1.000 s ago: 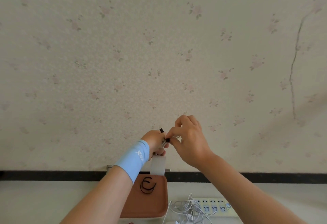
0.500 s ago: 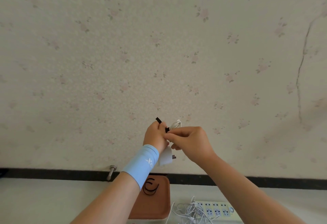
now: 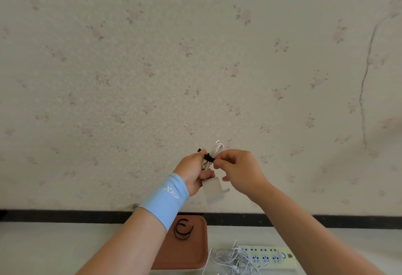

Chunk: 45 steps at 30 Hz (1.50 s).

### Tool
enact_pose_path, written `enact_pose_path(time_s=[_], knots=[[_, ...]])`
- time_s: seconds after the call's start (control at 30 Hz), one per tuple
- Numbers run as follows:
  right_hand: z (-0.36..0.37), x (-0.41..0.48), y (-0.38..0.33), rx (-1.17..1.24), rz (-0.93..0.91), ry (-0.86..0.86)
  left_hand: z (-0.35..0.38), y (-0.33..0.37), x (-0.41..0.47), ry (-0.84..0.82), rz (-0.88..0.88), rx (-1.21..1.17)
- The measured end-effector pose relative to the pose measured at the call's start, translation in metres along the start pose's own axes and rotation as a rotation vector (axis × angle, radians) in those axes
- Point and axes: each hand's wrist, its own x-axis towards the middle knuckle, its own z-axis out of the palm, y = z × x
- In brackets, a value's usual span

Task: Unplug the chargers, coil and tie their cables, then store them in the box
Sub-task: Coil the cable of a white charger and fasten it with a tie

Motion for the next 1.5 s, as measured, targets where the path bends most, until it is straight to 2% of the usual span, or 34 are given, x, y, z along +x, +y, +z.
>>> enact_pose_path(time_s=[0.17, 0.43, 0.57, 0.8, 1.1, 1.3, 1.37, 1.43, 1.5], knots=[[0.001, -0.004, 0.002, -0.118, -0.162, -0.016, -0.006, 0.006, -0.004, -0.173, -0.079, -0.028], [-0.001, -0.004, 0.001, -0.026, -0.177, 0.001, -0.003, 0.009, -0.011, -0.210, -0.061, 0.048], [-0.006, -0.002, 0.001, -0.062, -0.115, 0.053, -0.002, 0.006, -0.012, -0.113, 0.031, 0.185], [-0.005, -0.003, 0.000, 0.080, 0.012, -0.142, -0.001, -0.001, -0.006, 0.156, 0.314, 0.513], [-0.008, 0.000, 0.002, 0.165, -0.009, -0.180, -0.001, 0.003, -0.015, 0.087, 0.406, 0.542], [-0.008, 0.004, 0.009, 0.053, 0.021, -0.098, -0.008, 0.003, -0.016, 0.060, 0.430, 0.656], [-0.014, 0.005, 0.010, -0.075, -0.085, -0.058, -0.009, 0.003, -0.017, 0.032, 0.412, 0.667], [-0.020, 0.004, 0.011, -0.209, -0.200, -0.091, -0.009, 0.004, -0.019, -0.005, 0.389, 0.661], [-0.025, 0.003, 0.010, -0.269, -0.222, -0.122, -0.010, 0.005, -0.020, -0.053, 0.366, 0.656]])
